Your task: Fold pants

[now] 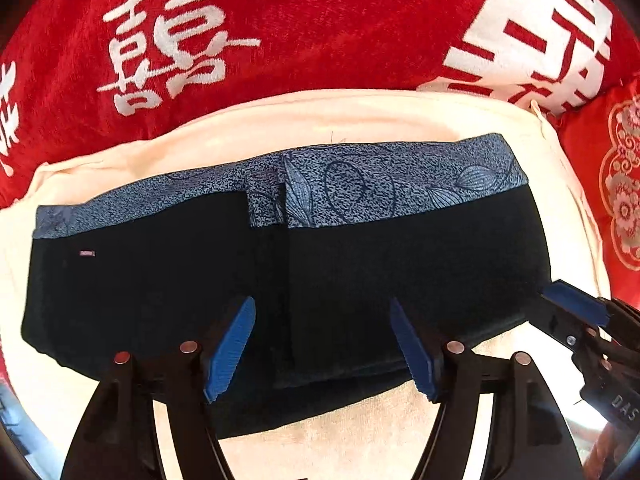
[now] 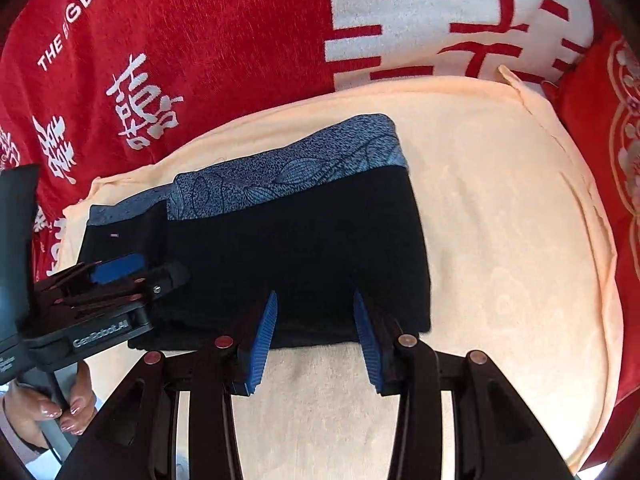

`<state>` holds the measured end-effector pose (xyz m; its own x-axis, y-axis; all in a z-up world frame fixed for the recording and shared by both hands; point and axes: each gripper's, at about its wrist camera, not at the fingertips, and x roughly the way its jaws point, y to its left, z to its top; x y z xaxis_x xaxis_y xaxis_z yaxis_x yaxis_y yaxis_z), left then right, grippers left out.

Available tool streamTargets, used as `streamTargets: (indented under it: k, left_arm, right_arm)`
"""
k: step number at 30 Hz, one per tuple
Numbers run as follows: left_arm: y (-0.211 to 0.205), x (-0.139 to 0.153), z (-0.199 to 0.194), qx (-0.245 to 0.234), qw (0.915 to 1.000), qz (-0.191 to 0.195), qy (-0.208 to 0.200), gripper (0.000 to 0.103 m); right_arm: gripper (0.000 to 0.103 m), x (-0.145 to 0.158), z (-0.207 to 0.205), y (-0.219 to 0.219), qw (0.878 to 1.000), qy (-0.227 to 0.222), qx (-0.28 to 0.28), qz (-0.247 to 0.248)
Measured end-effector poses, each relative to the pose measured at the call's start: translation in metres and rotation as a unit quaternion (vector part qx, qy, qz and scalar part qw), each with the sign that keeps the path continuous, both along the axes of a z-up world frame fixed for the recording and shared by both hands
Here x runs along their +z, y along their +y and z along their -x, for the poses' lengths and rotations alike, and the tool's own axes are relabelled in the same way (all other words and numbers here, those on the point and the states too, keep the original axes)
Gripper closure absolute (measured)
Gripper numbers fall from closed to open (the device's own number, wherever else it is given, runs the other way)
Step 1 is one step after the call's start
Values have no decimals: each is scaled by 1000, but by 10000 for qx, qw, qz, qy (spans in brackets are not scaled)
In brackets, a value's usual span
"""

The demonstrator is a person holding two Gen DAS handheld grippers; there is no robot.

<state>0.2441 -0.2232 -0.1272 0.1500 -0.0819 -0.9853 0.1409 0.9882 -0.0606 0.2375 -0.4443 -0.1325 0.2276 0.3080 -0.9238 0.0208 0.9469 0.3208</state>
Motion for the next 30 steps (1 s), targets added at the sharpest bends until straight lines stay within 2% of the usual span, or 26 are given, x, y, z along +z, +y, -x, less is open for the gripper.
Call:
streamTargets:
  k: [3, 10, 18, 26, 27, 28, 30]
  left_arm:
    - [-5, 3, 0, -58, 10000, -80, -12, 32]
    - [-2, 14, 5, -131, 9997, -185, -98, 32]
    - [27, 18, 14, 315, 9995, -90, -51, 32]
    - [105, 3, 30, 1157, 9933, -18, -9, 32]
    - [115, 1, 33, 1236, 9923, -13, 7, 22]
    - [126, -1, 35, 1315, 9913, -5, 32, 0]
    - [141, -1, 41, 1392, 9903, 17, -21, 0]
  right_arm:
    - [54, 1, 6, -5, 9999, 69, -79, -31]
    - [25, 4, 19, -9, 9997, 129, -186, -58]
    - [23, 9, 16, 12, 9997, 159, 154, 38]
    - [21, 10, 1, 73, 9967, 33, 796, 160]
    - [21, 10, -1, 83, 9962, 36, 862, 153]
    - [21, 10, -2, 91, 9958, 40, 905, 141]
    - [21, 11, -3, 109, 9949, 42, 1001, 108]
